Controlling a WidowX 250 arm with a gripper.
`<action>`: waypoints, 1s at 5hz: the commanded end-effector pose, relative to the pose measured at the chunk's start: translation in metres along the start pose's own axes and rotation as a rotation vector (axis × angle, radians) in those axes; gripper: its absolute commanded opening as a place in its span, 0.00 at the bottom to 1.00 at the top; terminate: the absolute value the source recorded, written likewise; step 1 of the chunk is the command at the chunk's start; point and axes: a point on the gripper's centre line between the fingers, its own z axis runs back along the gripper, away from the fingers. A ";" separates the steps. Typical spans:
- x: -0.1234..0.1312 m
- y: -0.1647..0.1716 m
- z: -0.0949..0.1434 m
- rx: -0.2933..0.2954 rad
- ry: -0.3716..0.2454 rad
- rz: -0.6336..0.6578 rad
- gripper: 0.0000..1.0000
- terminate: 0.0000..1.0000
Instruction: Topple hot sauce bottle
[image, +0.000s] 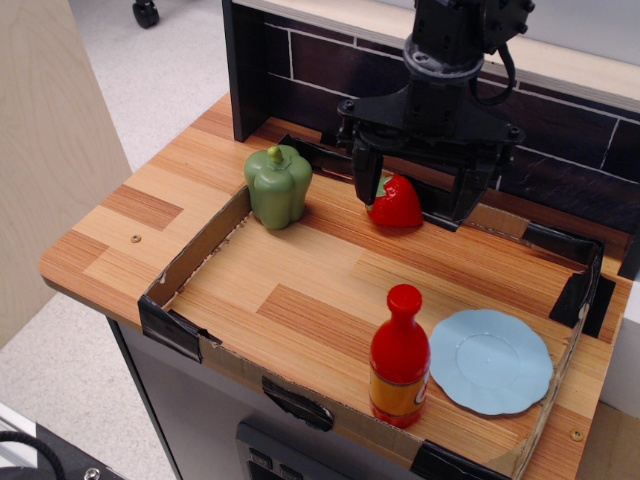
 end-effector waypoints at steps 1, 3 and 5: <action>0.000 0.000 0.000 0.000 0.000 0.000 1.00 0.00; -0.031 0.013 0.026 -0.102 -0.108 0.255 1.00 0.00; -0.057 0.006 0.052 -0.107 -0.073 0.381 1.00 0.00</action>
